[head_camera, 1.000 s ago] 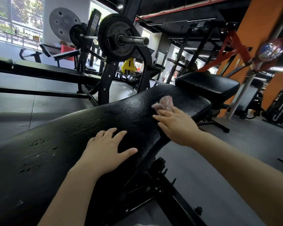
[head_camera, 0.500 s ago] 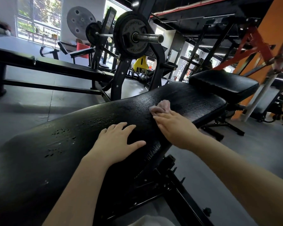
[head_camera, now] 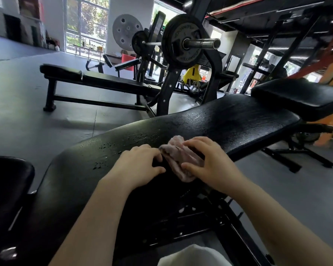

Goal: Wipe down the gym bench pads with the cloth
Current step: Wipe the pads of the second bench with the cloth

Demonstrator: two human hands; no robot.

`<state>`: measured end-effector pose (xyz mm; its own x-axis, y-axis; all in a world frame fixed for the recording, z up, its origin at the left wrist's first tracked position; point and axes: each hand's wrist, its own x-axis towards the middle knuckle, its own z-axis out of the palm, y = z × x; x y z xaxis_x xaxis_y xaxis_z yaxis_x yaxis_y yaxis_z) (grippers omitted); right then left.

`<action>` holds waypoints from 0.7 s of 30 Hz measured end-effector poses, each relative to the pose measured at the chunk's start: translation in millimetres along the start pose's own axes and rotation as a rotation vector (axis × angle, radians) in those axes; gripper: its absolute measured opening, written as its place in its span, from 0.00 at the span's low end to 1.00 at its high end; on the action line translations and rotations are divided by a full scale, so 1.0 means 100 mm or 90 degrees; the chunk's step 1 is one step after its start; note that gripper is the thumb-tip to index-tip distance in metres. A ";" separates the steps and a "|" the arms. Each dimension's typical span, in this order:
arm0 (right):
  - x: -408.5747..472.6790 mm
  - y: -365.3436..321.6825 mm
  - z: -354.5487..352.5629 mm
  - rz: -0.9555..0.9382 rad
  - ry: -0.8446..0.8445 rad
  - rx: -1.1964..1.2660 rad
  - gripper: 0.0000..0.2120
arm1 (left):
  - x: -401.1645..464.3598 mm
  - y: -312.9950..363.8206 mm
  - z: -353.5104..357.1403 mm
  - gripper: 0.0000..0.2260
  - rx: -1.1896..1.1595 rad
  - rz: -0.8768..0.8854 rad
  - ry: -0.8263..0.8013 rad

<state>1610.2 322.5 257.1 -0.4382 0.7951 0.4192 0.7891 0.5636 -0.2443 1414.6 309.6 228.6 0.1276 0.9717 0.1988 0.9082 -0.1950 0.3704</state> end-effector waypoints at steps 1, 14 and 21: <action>-0.01 0.01 -0.01 0.012 0.027 -0.034 0.18 | 0.00 0.03 0.01 0.13 -0.010 0.008 0.018; 0.10 0.50 -0.21 0.179 0.251 -0.221 0.04 | 0.02 0.39 0.13 0.12 -0.023 0.058 0.113; -0.01 0.84 0.03 0.032 0.364 -0.233 0.13 | 0.37 0.93 0.30 0.26 0.032 0.162 -0.042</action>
<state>1675.3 369.5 233.6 -0.1802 0.5183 0.8360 0.9414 0.3371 -0.0061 1515.7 331.7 243.6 0.3785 0.8994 0.2188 0.8621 -0.4286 0.2704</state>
